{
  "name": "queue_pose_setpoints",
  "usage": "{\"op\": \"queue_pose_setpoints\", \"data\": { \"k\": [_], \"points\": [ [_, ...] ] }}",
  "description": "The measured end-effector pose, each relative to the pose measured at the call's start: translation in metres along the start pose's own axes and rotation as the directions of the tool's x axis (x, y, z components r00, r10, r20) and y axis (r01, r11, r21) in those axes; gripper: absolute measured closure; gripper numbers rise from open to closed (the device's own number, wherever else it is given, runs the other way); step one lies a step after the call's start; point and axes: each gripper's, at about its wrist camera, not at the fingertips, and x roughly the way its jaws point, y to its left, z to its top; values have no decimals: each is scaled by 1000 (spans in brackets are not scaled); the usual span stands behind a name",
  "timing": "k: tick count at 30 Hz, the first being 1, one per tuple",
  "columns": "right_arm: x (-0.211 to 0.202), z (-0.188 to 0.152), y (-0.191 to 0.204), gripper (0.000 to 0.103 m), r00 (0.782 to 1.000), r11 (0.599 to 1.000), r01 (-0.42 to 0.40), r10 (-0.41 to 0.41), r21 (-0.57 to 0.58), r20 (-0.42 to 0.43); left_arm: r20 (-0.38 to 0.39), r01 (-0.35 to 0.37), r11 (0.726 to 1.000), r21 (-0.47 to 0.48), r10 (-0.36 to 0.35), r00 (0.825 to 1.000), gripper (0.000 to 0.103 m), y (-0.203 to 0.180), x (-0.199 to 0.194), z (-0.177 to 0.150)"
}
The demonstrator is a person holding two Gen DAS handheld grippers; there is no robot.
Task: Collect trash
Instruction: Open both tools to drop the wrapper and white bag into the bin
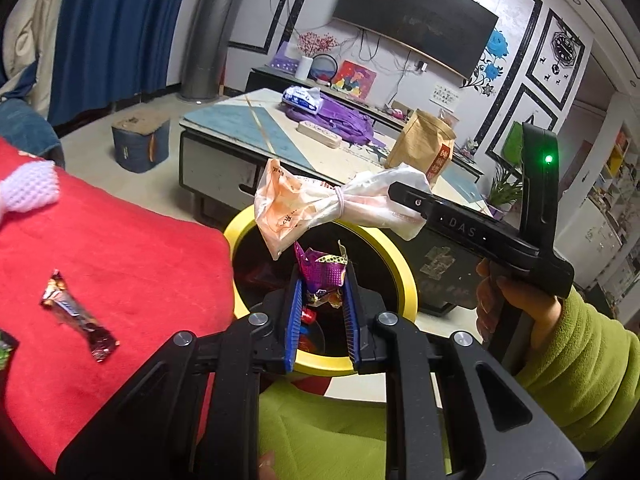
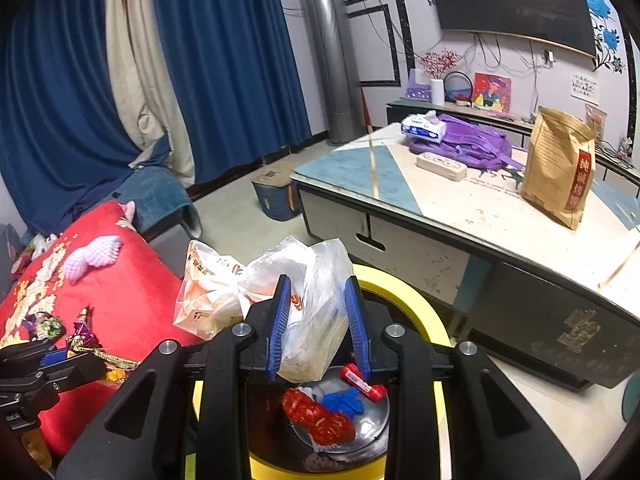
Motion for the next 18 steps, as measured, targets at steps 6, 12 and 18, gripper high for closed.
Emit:
{"op": "queue_pose_setpoints", "data": {
  "k": [6, 12, 18],
  "points": [
    [11, -7, -6, 76, 999, 999, 41, -41, -2, -29, -37, -13, 1000, 0, 13, 999, 90, 3, 22, -2],
    [24, -15, -14, 76, 995, 997, 73, -72, 10, -73, -77, -22, 1000, 12, 23, 997, 89, 3, 44, -5],
    [34, -23, -19, 76, 991, 996, 82, -78, 29, -108, -104, -19, 1000, 14, 20, 994, 88, 0, 62, -7]
  ]
}}
